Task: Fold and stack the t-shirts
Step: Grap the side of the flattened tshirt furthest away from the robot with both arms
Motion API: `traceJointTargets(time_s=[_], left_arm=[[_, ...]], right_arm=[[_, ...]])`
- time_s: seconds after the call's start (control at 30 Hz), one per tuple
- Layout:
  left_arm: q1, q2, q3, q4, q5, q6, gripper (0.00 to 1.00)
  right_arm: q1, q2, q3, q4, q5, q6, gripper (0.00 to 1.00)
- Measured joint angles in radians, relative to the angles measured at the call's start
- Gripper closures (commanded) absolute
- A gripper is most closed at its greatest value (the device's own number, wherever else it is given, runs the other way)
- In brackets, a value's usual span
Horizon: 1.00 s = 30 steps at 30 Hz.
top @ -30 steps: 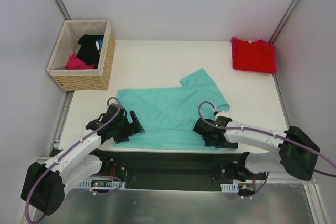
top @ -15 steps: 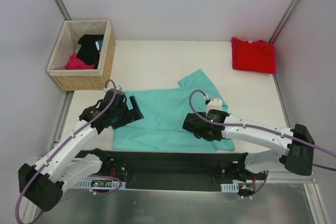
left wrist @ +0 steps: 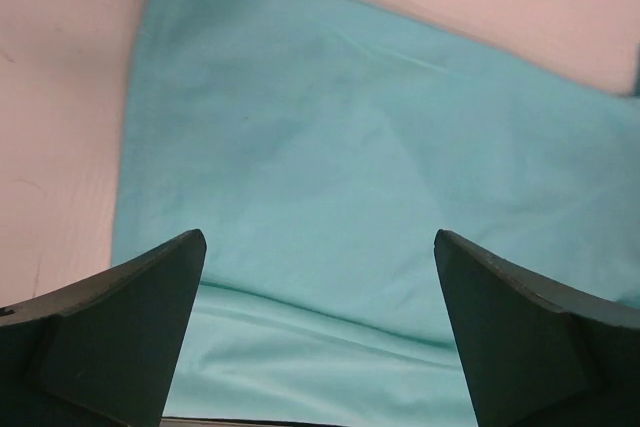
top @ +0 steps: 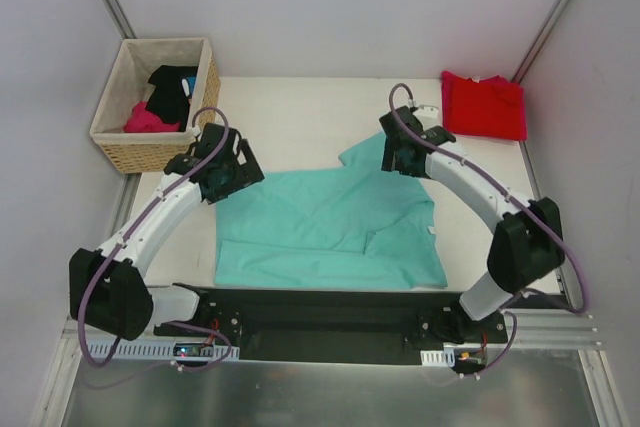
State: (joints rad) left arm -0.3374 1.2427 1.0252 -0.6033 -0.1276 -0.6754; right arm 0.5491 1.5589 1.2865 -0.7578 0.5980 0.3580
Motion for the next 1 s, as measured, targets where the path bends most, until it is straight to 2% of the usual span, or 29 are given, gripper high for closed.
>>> traceJointTargets(time_s=[0.2, 0.4, 0.57, 0.8, 1.0], left_arm=[[0.152, 0.101, -0.049, 0.096, 0.034, -0.003, 0.01], [0.189, 0.229, -0.049, 0.185, 0.079, -0.024, 0.01], [0.189, 0.303, -0.049, 0.241, 0.115, -0.051, 0.01], [0.189, 0.322, -0.038, 0.296, 0.18, -0.073, 0.01], [0.189, 0.323, -0.033, 0.314, 0.182, -0.073, 0.01]], right_arm=[[-0.099, 0.215, 0.237, 0.101, -0.199, -0.133, 0.03], [-0.183, 0.365, 0.381, 0.145, -0.344, -0.188, 0.03], [-0.245, 0.456, 0.398, 0.2, -0.524, -0.18, 0.03], [-0.272, 0.584, 0.398, 0.296, -0.778, -0.141, 0.03], [-0.262, 0.614, 0.402, 0.344, -0.896, -0.113, 0.03]])
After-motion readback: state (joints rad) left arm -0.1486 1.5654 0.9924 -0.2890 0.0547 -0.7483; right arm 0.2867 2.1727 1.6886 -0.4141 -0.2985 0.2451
